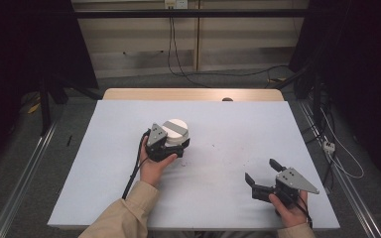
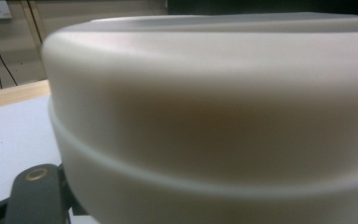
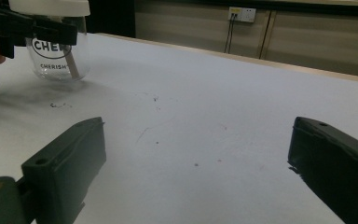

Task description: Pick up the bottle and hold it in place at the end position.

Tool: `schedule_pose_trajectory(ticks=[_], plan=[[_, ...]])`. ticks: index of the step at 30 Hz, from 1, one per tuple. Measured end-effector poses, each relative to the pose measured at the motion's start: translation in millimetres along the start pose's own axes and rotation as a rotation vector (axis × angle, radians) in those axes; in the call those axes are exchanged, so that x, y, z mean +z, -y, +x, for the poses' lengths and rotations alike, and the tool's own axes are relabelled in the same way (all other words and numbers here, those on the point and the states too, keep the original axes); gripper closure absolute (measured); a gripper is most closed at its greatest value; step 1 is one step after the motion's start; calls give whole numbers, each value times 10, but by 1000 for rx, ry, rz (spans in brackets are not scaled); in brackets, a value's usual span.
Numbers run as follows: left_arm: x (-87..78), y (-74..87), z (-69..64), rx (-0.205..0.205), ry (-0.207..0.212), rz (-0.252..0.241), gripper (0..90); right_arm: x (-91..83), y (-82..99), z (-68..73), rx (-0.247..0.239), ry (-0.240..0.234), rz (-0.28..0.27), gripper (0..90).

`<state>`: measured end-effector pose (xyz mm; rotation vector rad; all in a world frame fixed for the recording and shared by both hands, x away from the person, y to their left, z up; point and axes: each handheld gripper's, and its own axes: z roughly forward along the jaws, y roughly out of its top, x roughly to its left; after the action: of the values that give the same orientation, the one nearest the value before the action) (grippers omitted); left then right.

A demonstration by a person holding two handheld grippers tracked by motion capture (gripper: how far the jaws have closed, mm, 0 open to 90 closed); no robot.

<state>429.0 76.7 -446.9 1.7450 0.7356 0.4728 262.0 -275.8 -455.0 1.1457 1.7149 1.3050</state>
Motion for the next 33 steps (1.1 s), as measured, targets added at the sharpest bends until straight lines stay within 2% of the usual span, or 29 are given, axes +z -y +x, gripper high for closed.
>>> schedule_pose_trajectory(ticks=[8, 16, 18, 24, 33], plan=[[95, -46, -21, 8, 22, 2, 184, 5, -1, 6, -1, -2, 2, 39], [168, -50, 12, 11, 22, 16, 184, 13, -5, 10, -7, -6, 1, 39], [180, -72, 9, 5, 27, 7, 184, 14, -5, 7, -6, -4, 1, 39], [226, -109, -16, 27, 32, 13, 184, 13, -4, 3, -6, -3, 1, 39], [280, -85, -7, 19, 28, 15, 184, 18, -4, 7, -6, -3, 1, 39]])
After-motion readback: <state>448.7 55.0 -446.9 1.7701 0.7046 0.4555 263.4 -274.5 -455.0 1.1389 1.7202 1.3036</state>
